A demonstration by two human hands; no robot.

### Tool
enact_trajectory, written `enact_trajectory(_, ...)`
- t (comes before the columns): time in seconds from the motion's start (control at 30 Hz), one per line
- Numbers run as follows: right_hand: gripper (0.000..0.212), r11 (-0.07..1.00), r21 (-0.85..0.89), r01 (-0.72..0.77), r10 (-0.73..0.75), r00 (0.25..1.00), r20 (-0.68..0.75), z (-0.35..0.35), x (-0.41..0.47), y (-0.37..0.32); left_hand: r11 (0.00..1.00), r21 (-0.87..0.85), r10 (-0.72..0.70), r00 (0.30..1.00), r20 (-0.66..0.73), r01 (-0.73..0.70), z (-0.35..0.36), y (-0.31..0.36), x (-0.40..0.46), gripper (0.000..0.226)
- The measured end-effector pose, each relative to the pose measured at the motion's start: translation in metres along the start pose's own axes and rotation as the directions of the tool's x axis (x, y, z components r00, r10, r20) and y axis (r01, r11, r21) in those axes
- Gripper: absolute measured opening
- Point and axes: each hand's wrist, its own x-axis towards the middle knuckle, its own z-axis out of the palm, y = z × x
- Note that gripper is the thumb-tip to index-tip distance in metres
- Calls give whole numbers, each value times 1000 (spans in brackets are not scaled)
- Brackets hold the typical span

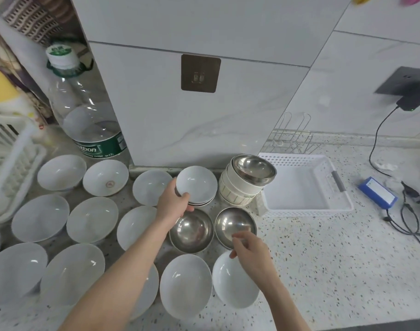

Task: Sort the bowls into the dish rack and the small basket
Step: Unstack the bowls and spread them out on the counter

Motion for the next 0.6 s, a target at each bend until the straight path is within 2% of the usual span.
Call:
enact_trajectory(0.13, 18, 1000, -20, -20, 20, 1000, -22, -1, 1, -9, 999, -5, 39, 999, -12, -39, -1, 1, 7, 47)
enact_trajectory(0.37, 19, 998, 27, -51, 52, 997, -65, 1, 11, -26, 988, -152, -20, 999, 44, 26, -13, 9, 9, 56)
enact_trajectory(0.5, 17, 991, 60, -115, 122, 986, -115, 13, 30, -46, 948, -301, -87, 994, 70, 104, -32, 5, -3, 55)
enact_trajectory(0.6, 24, 993, 43, -114, 118, 985, -122, 27, 48, -65, 874, -457, -136, 986, 98, 166, -49, -3, -13, 50)
